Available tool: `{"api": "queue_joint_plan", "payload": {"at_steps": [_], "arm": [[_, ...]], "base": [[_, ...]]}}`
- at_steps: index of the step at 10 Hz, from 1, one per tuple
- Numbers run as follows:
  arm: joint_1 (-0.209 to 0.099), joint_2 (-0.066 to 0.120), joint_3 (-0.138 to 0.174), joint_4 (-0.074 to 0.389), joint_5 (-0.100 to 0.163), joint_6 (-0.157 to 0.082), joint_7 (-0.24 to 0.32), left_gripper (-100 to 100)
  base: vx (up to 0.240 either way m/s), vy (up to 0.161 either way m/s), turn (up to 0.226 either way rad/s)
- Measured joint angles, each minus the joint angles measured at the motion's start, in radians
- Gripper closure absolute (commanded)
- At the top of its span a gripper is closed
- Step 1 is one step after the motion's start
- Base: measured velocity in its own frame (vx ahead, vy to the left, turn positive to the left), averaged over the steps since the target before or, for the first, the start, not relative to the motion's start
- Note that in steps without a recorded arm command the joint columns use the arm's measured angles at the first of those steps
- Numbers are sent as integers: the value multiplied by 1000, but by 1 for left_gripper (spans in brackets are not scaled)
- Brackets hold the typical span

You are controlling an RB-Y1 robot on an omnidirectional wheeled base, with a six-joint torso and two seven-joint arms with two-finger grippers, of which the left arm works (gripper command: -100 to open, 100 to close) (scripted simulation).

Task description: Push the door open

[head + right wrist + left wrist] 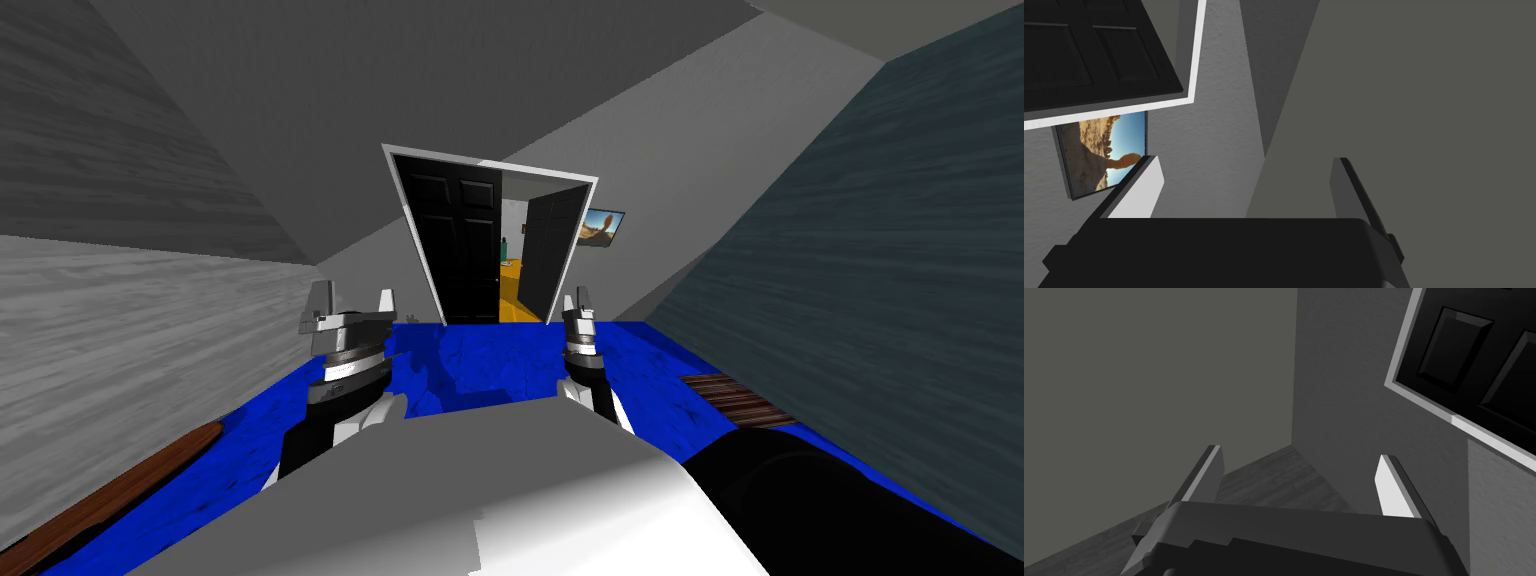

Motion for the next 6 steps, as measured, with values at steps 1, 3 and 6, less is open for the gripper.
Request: {"api": "queue_joint_plan", "payload": {"at_steps": [1,3,6], "arm": [[-1,7,-4,14,-2,-3,-2,-100],[-23,22,3,57,-1,-8,-3,-100],[-46,45,7,115,0,-10,-4,-100]], "base": [[91,-25,9],[100,0,-3],[124,-19,0]]}}
